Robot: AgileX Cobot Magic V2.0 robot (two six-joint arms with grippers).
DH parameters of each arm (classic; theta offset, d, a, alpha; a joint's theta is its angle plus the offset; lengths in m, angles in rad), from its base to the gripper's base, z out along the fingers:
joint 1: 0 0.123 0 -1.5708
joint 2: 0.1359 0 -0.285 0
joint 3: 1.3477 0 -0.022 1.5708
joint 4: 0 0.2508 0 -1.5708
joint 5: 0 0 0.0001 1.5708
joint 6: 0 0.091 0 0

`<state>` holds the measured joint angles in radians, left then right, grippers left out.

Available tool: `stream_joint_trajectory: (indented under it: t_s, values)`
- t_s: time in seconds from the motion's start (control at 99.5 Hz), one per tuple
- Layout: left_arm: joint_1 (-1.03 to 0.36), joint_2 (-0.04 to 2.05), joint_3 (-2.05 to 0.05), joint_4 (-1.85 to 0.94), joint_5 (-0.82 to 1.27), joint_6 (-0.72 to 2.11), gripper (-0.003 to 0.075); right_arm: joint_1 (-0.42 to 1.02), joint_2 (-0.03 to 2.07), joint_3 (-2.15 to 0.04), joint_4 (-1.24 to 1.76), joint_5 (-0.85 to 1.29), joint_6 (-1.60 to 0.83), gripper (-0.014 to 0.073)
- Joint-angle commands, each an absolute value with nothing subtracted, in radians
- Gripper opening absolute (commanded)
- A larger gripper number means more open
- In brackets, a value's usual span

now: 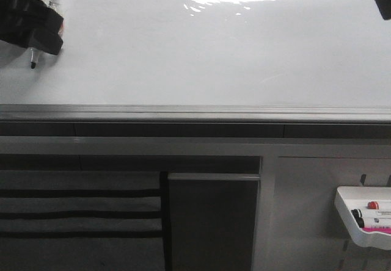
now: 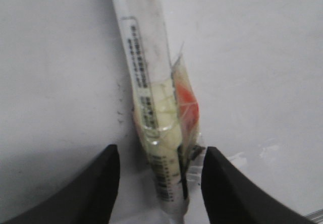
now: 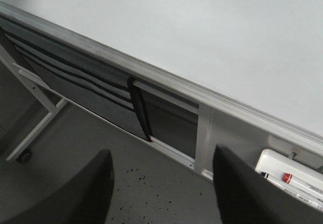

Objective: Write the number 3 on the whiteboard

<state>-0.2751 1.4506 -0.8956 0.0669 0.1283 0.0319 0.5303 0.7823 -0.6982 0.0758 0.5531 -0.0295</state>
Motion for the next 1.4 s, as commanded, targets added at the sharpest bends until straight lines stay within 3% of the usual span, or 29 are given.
stream_joint_trajectory:
  t_s: [0.0, 0.201, 0.473, 0.674, 0.905, 1.116, 1.388]
  values:
    - [-0.265, 1.438, -0.928, 0.068, 0.048, 0.031, 0.0347, 0.530, 0.782, -0.734, 0.081, 0.492, -0.039, 0.0388]
    - [-0.269, 1.438, -0.928, 0.068, 0.048, 0.031, 0.0326, 0.530, 0.782, -0.734, 0.081, 0.492, -0.039, 0.0388]
    - [-0.269, 1.430, -0.928, 0.068, 0.069, 0.031, 0.0081, 0.530, 0.782, -0.734, 0.081, 0.492, -0.039, 0.0388]
    - [-0.274, 1.372, -0.928, 0.066, 0.197, 0.031, -0.0013, 0.530, 0.782, -0.734, 0.081, 0.482, -0.039, 0.0388]
    - [-0.363, 1.228, -0.928, 0.058, 0.464, 0.107, -0.0020, 0.530, 0.782, -0.738, 0.131, 0.466, -0.039, 0.0388]
    - [-0.477, 1.120, -0.928, -0.154, 0.722, 0.351, -0.0020, 0.530, 0.849, -0.843, 0.136, 0.647, -0.048, 0.0388]
    - [-0.510, 1.097, -0.928, -0.642, 0.965, 0.927, -0.0020, 0.530, 1.004, -0.993, 0.562, 0.961, -0.575, 0.0388]
